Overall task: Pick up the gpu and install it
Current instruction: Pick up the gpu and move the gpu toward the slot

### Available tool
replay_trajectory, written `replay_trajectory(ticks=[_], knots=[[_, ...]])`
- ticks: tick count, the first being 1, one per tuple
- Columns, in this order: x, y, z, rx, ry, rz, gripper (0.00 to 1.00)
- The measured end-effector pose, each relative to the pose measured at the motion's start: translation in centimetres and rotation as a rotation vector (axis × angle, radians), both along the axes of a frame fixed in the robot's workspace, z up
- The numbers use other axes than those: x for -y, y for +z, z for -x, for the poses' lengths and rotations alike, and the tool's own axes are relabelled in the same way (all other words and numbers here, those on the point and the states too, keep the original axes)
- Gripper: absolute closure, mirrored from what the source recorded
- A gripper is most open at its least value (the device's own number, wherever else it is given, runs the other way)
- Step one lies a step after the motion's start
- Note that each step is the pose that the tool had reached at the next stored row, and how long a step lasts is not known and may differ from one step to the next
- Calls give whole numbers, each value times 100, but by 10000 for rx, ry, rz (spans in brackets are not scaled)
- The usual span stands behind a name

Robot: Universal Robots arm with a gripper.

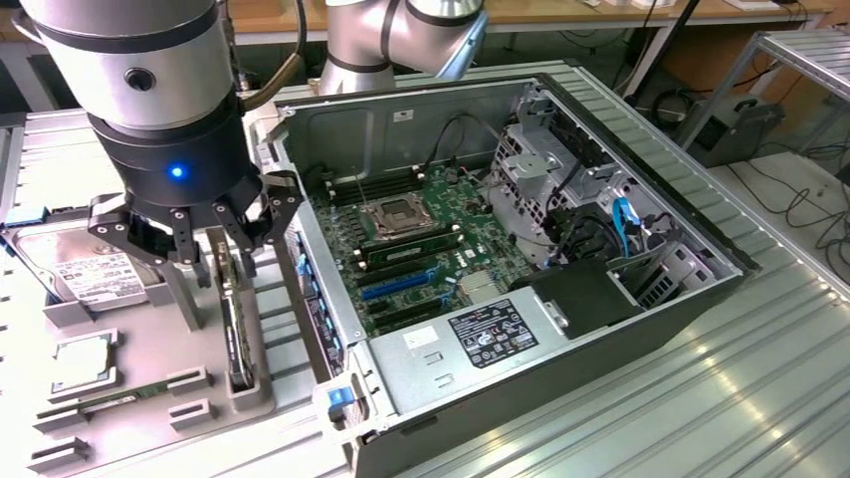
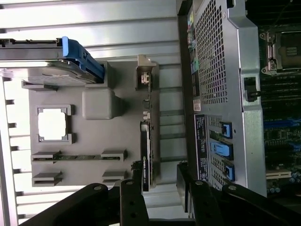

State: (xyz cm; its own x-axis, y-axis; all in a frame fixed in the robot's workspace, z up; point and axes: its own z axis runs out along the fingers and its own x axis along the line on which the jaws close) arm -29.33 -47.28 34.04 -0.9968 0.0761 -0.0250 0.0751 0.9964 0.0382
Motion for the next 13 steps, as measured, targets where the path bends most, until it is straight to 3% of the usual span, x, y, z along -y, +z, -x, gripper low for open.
replay_trajectory(ticks=[13], knots=[[0, -28, 33, -1, 1, 1, 58]])
